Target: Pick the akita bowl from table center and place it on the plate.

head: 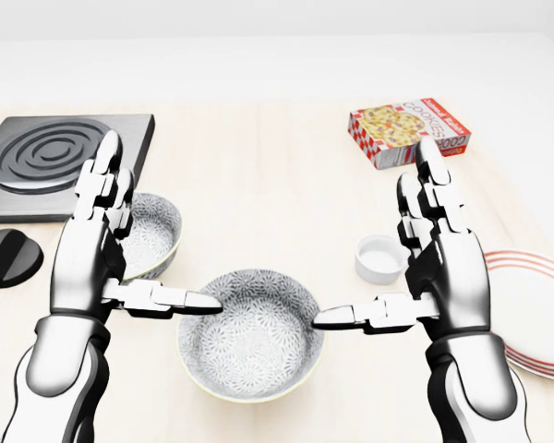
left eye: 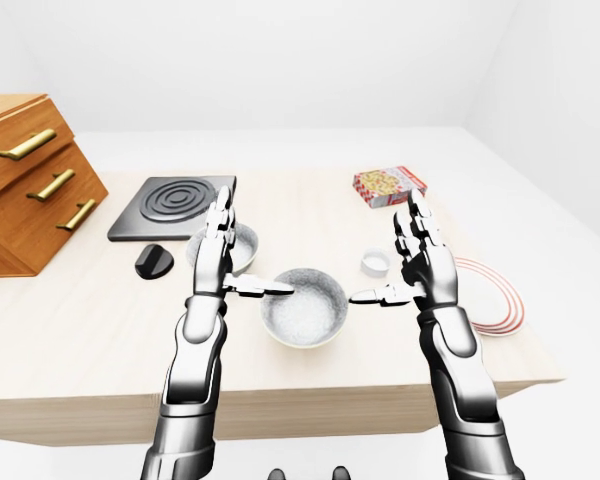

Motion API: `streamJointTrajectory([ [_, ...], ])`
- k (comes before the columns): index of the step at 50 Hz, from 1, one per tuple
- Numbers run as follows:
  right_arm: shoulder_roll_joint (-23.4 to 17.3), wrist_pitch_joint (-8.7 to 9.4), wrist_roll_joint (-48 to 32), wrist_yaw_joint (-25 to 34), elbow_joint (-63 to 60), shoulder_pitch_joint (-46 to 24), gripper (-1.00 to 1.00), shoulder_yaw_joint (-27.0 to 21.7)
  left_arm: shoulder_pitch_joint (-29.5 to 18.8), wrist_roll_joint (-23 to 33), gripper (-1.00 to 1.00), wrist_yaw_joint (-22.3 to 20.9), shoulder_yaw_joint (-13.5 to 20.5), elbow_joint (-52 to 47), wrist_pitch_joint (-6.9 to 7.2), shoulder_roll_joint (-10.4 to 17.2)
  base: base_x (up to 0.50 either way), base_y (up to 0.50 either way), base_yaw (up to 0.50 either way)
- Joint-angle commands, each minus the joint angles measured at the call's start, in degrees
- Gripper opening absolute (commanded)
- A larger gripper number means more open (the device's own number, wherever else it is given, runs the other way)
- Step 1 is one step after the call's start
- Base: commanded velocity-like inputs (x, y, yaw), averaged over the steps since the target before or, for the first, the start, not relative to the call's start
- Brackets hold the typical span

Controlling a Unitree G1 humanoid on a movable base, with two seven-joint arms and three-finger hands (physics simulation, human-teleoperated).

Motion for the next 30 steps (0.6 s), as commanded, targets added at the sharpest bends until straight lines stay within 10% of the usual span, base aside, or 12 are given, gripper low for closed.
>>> streamJointTrajectory([
  [1,0.1,0.0,0.0,0.3,-0.1,0.3,1.0,-0.2,0.3,0.1,1.0,0.1,-0.1,-0.4,0.0,-0.1,0.41,-0.42,0.0],
  [19,0.1,0.0,-1.1,0.1,0.9,0.0,1.0,0.2,-0.7,0.6,1.0,0.2,1.0,1.4,0.0,1.1,0.04,-0.05,0.0],
  [30,0.2,0.0,-1.0,0.3,1.6,1.0,1.0,0.1,-10.1,7.4,1.0,-1.0,5.1,17.5,0.0,8.8,0.0,0.0,0.0],
])
